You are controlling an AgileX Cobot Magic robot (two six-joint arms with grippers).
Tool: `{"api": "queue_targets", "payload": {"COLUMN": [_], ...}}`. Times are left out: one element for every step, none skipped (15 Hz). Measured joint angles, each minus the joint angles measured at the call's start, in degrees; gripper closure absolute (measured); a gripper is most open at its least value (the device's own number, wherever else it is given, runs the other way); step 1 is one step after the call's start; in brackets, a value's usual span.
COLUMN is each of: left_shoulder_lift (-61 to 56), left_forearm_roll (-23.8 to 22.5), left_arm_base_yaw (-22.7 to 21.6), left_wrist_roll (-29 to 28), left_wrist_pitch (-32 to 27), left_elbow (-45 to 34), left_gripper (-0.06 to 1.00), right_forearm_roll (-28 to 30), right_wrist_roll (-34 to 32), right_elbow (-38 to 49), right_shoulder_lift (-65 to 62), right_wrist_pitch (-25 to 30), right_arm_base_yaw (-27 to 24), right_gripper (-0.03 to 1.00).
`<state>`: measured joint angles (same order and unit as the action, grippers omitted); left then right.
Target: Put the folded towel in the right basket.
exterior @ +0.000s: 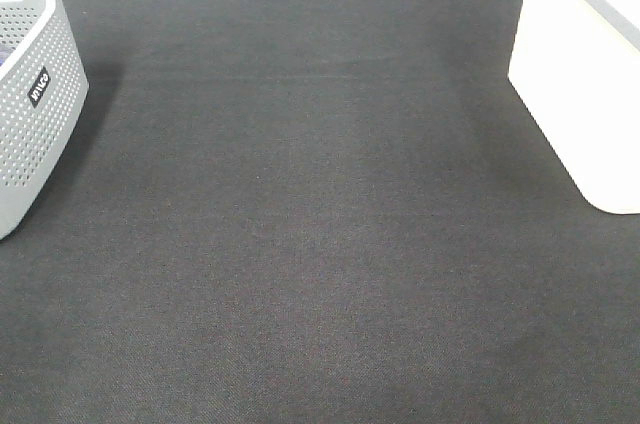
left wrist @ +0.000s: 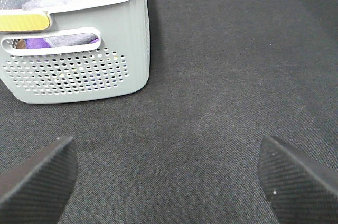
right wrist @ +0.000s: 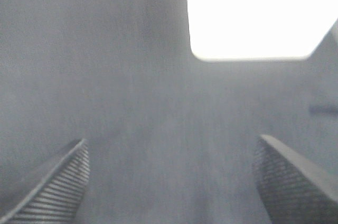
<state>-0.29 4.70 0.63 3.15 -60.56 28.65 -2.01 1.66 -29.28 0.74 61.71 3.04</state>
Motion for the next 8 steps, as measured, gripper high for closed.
{"api": "queue_targets", "payload": {"left_shoulder_lift": [0.0,0.0,0.0,0.0,0.0,0.0,0.0,0.0], "left_forearm_roll": [0.0,0.0,0.0,0.0,0.0,0.0,0.0,0.0], "left_arm_base_yaw": [0.0,0.0,0.0,0.0,0.0,0.0,0.0,0.0], "left_wrist_roll": [0.0,0.0,0.0,0.0,0.0,0.0,0.0,0.0], "left_wrist_pitch": [0.0,0.0,0.0,0.0,0.0,0.0,0.0,0.0], "left_elbow": [0.0,0.0,0.0,0.0,0.0,0.0,0.0,0.0], "left_gripper": [0.07,0.07,0.07,0.07,0.07,0.07,0.07,0.07], "right_forearm_roll": [-0.3,-0.3,-0.3,-0.3,-0.4,-0.4,-0.4,-0.4], "right_wrist_roll": [0.5,0.5,0.5,0.5,0.5,0.5,0.5,0.5], "right_elbow": [0.1,0.2,0.4,0.5,0.5,0.5,0.5,0.5], "right_shoulder_lift": [-0.9,-1.0,-1.1,-1.1,-1.1,-1.1,-1.1,-1.1], "right_wrist_pitch": [-0.2,-0.3,-0.3,-0.4,-0.5,-0.5,-0.5,-0.5], "right_arm_base_yaw": [0.0,0.0,0.0,0.0,0.0,0.0,0.0,0.0], "right_gripper": [0.17,0.17,0.17,0.17,0.17,0.17,0.17,0.17]}}
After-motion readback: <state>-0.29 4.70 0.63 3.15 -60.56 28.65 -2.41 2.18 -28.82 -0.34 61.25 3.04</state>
